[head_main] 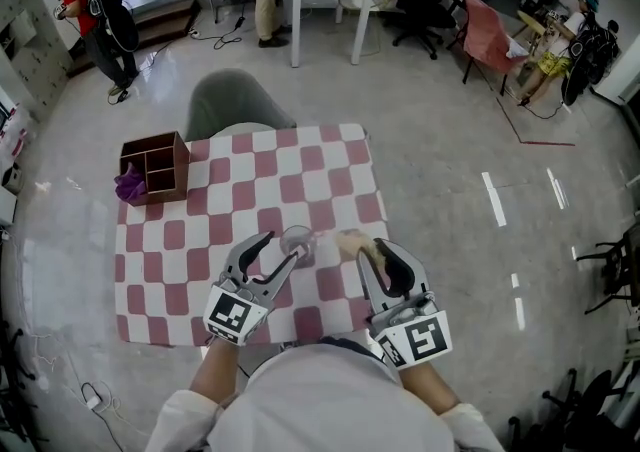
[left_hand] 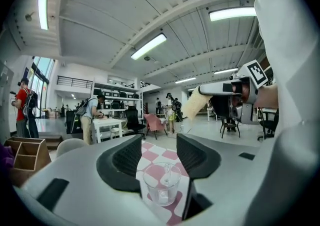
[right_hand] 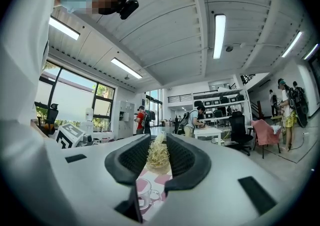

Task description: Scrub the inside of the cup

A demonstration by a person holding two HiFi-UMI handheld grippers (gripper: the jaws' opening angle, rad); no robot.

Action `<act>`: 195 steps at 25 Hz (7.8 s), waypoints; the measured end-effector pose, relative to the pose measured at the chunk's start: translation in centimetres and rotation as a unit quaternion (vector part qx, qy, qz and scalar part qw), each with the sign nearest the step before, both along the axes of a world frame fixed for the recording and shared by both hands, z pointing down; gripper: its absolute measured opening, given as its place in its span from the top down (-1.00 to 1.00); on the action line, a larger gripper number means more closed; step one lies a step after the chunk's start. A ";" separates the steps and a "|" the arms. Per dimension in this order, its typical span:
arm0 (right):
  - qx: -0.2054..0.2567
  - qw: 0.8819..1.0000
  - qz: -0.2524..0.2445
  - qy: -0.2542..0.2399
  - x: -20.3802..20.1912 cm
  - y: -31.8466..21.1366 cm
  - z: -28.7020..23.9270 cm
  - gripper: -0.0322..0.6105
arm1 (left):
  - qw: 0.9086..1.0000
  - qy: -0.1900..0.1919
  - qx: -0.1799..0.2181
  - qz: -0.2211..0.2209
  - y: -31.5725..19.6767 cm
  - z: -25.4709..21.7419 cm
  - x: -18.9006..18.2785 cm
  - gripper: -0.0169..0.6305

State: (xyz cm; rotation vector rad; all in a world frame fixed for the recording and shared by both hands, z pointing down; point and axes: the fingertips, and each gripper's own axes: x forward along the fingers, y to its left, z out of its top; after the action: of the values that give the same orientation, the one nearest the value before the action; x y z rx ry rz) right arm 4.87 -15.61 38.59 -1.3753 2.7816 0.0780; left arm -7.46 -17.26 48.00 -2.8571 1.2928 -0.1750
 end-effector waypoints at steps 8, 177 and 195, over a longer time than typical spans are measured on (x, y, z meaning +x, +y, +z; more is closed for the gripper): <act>-0.009 1.000 -0.006 0.004 -0.1 -0.2 0.5 0.57 | 1.000 0.009 -0.029 0.004 -0.8 3.3 0.2 -0.16; 0.001 0.985 -0.172 0.028 -7.9 -0.9 -2.4 0.57 | 0.939 -0.330 0.041 0.089 -1.1 -1.6 5.6 -0.24; -0.020 0.985 -0.172 -0.011 -7.0 -1.1 -3.2 0.57 | 0.943 -0.320 0.028 0.086 -1.0 -0.9 5.5 -0.24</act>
State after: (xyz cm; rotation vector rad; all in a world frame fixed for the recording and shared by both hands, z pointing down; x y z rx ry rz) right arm -2.11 -16.75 35.41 -0.8754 2.9665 -0.0034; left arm -1.93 -18.22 47.06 -2.4986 0.8877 -0.9484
